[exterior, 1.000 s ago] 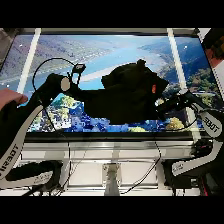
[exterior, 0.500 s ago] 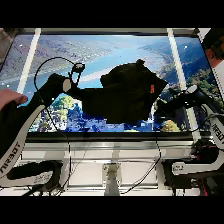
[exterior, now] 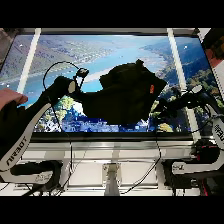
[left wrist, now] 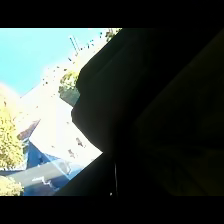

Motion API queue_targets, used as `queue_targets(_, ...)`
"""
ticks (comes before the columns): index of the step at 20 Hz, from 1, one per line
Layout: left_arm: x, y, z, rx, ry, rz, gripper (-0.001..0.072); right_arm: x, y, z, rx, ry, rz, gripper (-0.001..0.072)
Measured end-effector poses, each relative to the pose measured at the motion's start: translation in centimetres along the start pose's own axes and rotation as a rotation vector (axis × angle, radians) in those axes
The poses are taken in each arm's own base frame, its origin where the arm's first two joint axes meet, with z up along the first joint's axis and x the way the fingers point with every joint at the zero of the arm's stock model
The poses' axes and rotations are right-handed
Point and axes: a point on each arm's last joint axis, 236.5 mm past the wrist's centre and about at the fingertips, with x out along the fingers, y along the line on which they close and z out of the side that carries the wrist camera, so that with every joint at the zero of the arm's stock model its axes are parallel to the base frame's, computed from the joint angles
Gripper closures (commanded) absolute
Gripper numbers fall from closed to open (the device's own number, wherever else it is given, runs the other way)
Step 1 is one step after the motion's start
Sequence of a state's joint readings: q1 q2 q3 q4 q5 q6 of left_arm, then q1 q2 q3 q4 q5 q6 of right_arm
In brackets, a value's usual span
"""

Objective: Fold the clothes and pants, and hang the long-sleeved shirts on hangers.

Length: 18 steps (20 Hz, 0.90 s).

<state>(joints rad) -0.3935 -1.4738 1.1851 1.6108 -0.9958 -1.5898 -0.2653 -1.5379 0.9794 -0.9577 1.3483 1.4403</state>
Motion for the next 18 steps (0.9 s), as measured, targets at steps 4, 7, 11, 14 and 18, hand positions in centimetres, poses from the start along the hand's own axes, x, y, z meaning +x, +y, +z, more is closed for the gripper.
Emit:
queue_targets(4, 0.0, -0.3, -0.2, 0.006, 0.009, -0.002, 0.0699, 1.1, 1.1, -0.6, 0.001, 0.058, 0.061, 0.0320)
queue_targets(7, 0.0, -0.5, -0.3, 0.011, 0.012, -0.004, 0.0699, 1.9, 0.9, -1.0, -0.008, 0.090, 0.049, 0.0321)
queue_targets(11, 0.0, -0.9, -0.3, 0.014, 0.013, -0.010, 0.0699, 3.2, 1.1, -1.2, -0.028, 0.106, 0.027, 0.0327)
queue_targets(14, 0.1, -1.0, -0.3, 0.017, 0.014, -0.011, 0.0699, 4.3, 2.1, -1.6, -0.061, 0.122, 0.021, 0.0341)
queue_targets(18, 0.1, -1.0, -0.3, 0.017, 0.013, -0.011, 0.0699, 5.2, 2.9, -2.1, -0.091, 0.136, 0.016, 0.0403)
